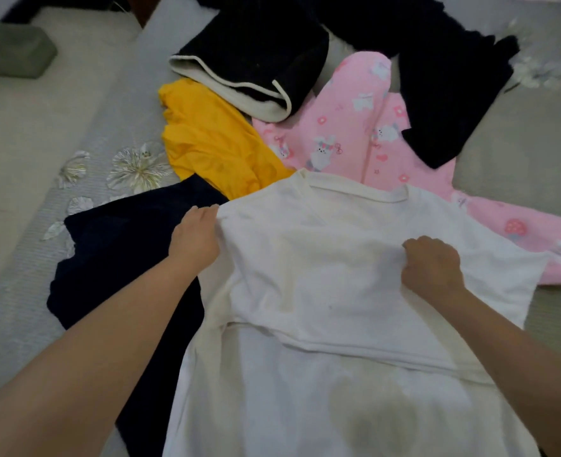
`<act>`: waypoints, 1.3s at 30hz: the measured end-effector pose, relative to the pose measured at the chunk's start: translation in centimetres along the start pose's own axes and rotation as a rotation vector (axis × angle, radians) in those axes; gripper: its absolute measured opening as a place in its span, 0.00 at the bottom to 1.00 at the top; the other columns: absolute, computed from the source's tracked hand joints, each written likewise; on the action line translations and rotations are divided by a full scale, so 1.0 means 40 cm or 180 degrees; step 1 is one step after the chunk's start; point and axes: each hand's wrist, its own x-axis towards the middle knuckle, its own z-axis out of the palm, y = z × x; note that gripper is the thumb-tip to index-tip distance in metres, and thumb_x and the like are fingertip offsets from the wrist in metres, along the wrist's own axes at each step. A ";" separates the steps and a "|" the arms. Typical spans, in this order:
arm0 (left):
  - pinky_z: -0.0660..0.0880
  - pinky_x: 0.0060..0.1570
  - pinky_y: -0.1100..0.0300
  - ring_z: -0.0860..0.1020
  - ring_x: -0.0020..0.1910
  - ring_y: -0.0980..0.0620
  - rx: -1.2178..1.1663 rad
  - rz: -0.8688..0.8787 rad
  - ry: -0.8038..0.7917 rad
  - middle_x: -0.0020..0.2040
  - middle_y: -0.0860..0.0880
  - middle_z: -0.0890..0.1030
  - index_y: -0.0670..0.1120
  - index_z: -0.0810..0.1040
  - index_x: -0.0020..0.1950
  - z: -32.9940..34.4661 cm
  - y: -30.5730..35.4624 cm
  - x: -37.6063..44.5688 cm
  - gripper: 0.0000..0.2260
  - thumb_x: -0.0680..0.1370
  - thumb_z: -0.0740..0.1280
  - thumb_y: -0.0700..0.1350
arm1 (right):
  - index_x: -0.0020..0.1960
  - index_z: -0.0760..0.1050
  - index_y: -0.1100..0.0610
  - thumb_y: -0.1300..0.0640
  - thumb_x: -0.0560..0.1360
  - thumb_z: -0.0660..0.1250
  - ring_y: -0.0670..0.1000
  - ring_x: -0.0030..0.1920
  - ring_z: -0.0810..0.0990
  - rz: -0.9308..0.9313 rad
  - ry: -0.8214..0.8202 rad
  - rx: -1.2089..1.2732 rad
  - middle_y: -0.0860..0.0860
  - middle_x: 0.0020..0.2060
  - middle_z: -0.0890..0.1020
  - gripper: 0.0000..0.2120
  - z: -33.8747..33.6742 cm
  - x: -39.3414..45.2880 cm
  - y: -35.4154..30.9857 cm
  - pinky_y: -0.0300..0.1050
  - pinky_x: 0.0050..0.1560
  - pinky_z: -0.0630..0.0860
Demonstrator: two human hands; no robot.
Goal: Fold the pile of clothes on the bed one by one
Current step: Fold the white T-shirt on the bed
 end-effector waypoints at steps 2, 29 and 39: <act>0.61 0.65 0.49 0.64 0.66 0.43 0.0743 0.0151 -0.0271 0.65 0.43 0.70 0.44 0.63 0.70 -0.006 -0.004 0.034 0.21 0.76 0.58 0.39 | 0.49 0.76 0.65 0.67 0.70 0.61 0.60 0.49 0.74 -0.0027 0.0126 -0.0015 0.61 0.46 0.77 0.10 -0.002 0.007 0.017 0.47 0.44 0.65; 0.69 0.59 0.41 0.74 0.57 0.34 0.0158 0.1305 0.1119 0.57 0.31 0.76 0.32 0.74 0.60 0.051 0.119 -0.078 0.18 0.75 0.56 0.40 | 0.64 0.70 0.67 0.57 0.74 0.52 0.67 0.65 0.68 0.0506 0.0689 0.0313 0.68 0.63 0.71 0.23 0.025 -0.071 0.122 0.64 0.64 0.61; 0.50 0.71 0.54 0.56 0.73 0.39 0.0138 0.1046 -0.0130 0.72 0.37 0.59 0.36 0.59 0.71 0.193 -0.003 -0.249 0.26 0.73 0.57 0.25 | 0.73 0.57 0.55 0.37 0.66 0.34 0.61 0.74 0.48 0.0288 -0.0100 0.0416 0.59 0.74 0.52 0.42 0.163 -0.200 0.174 0.49 0.71 0.42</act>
